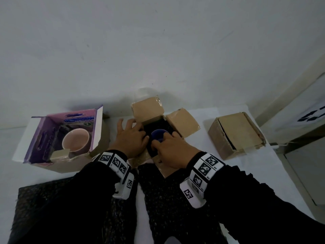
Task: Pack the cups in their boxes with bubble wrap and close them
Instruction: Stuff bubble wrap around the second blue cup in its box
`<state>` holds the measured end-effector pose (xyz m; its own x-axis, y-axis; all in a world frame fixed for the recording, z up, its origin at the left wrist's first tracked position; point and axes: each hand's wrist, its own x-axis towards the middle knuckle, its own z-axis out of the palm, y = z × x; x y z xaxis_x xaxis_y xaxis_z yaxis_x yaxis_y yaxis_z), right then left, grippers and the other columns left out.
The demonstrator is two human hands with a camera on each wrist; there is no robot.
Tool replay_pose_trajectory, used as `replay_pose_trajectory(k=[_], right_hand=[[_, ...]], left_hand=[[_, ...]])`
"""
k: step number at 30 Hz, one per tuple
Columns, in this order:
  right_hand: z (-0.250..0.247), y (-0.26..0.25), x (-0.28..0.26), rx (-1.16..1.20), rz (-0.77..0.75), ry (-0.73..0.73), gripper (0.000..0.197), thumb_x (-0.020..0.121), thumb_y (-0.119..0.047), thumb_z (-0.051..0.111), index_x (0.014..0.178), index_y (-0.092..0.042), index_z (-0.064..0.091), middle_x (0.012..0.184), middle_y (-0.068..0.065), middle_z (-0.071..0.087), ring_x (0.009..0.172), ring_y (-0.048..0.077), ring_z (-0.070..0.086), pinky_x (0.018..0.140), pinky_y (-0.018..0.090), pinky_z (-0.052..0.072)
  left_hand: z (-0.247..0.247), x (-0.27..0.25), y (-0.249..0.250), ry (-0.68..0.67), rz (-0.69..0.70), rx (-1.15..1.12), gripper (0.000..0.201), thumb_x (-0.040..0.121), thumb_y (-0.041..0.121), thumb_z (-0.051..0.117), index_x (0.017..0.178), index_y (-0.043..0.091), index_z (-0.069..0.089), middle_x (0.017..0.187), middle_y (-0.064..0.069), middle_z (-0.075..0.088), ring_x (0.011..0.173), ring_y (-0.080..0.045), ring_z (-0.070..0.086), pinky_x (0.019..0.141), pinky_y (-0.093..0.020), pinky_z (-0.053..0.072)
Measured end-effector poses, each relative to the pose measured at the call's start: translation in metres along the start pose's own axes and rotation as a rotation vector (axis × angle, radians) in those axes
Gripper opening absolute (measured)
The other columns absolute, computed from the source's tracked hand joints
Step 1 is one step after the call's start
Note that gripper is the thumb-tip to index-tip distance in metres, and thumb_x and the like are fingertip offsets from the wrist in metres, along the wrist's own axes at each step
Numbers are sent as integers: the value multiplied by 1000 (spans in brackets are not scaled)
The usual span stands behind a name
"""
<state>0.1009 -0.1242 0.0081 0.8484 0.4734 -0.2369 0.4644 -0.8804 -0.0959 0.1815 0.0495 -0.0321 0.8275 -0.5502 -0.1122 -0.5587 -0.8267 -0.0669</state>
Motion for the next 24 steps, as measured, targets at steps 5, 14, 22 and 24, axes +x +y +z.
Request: replay_pose_trajectory(k=[5, 14, 22, 24], right_hand=[[20, 19, -5, 398, 111, 249, 17, 90, -14, 53, 104, -18, 63, 99, 5, 63, 90, 27, 56, 69, 32, 34], [9, 38, -8, 262, 90, 163, 24, 91, -54, 49, 101, -36, 60, 81, -14, 49, 94, 12, 40, 80, 35, 20], [15, 38, -14, 284, 47, 60, 21, 85, -39, 67, 97, -24, 59, 94, 2, 66, 86, 24, 61, 74, 36, 48], [18, 35, -12, 235, 36, 92, 15, 88, -37, 64, 95, -25, 57, 90, 2, 67, 83, 24, 60, 78, 35, 45]], left_hand=[[-5, -12, 14, 300, -12, 24, 29, 91, 44, 40, 93, 30, 65, 104, 8, 63, 114, -25, 48, 93, -47, 22], [14, -33, 1, 215, 362, -140, 49, 90, 64, 33, 102, 30, 65, 104, 4, 55, 94, -19, 49, 90, -43, 29], [1, -34, 11, 226, 480, -97, 42, 93, 56, 41, 108, 25, 64, 110, 4, 61, 99, -19, 54, 90, -37, 34], [5, -36, 8, 204, 484, -59, 45, 89, 60, 46, 118, 27, 60, 115, 3, 59, 103, -19, 53, 93, -38, 33]])
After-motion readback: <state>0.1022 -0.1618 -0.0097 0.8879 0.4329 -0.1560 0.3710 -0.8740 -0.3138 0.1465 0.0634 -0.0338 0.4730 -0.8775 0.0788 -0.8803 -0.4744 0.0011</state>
